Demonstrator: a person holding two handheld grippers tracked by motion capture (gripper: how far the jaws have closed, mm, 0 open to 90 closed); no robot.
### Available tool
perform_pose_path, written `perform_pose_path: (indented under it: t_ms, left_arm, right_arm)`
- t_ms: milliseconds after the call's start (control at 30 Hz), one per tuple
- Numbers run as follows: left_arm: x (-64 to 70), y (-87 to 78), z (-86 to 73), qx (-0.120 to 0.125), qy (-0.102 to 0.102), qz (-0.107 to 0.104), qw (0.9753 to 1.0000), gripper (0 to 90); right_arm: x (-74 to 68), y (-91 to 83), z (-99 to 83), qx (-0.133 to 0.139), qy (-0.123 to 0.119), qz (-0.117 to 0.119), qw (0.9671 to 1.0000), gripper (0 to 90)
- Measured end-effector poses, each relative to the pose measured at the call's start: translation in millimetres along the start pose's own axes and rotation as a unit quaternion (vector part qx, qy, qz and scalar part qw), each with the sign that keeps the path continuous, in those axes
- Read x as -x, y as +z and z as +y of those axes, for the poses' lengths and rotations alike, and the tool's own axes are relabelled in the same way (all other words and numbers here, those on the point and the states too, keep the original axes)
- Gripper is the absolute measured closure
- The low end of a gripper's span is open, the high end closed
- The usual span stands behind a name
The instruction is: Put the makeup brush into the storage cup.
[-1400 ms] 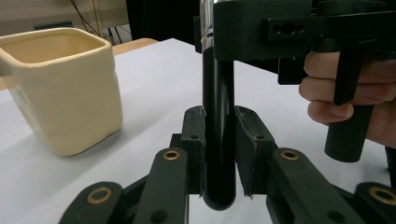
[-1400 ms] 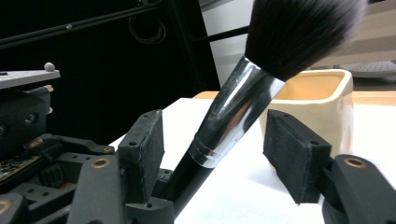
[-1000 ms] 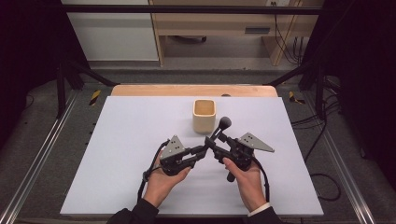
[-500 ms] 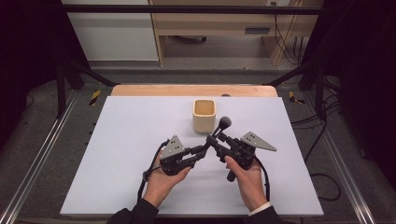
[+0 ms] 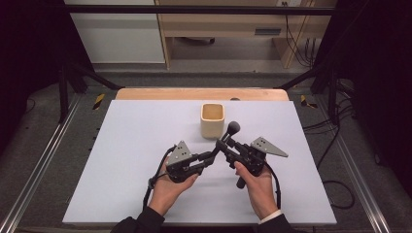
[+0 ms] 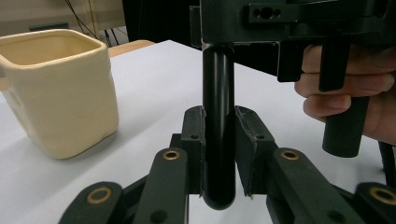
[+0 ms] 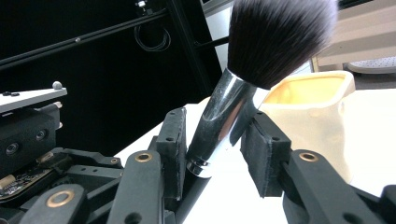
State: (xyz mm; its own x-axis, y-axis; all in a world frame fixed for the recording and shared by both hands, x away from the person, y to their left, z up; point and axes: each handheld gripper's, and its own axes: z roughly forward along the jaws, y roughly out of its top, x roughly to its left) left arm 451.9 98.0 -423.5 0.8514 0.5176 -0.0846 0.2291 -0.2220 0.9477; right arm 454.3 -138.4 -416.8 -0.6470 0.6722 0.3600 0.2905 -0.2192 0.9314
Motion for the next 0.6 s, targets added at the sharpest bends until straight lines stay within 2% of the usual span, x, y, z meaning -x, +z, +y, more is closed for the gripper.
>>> perform_pose_path:
  t_ms: [167, 300, 367, 600]
  left_arm:
    - [-0.3, -0.7, 0.1, -0.001, 0.001, 0.0, 1.0, 74.5]
    - [-0.6, -0.8, -0.1, -0.004, 0.002, -0.001, 1.0, 74.5]
    - [-0.6, -0.1, -0.8, -0.006, 0.004, 0.0, 1.0, 74.5]
    - [-0.8, 0.7, -2.3, -0.009, 0.005, -0.002, 0.9999, 74.5]
  right_arm:
    - [-0.5, 0.0, 0.2, 0.001, 0.001, 0.002, 1.0, 62.5]
    - [0.2, 0.4, -0.3, 0.002, -0.008, 0.005, 1.0, 63.1]
    - [-0.3, 0.4, 0.3, -0.007, -0.002, 0.001, 1.0, 63.3]
    - [-0.9, 0.3, 0.9, -0.012, -0.008, 0.007, 0.9999, 65.2]
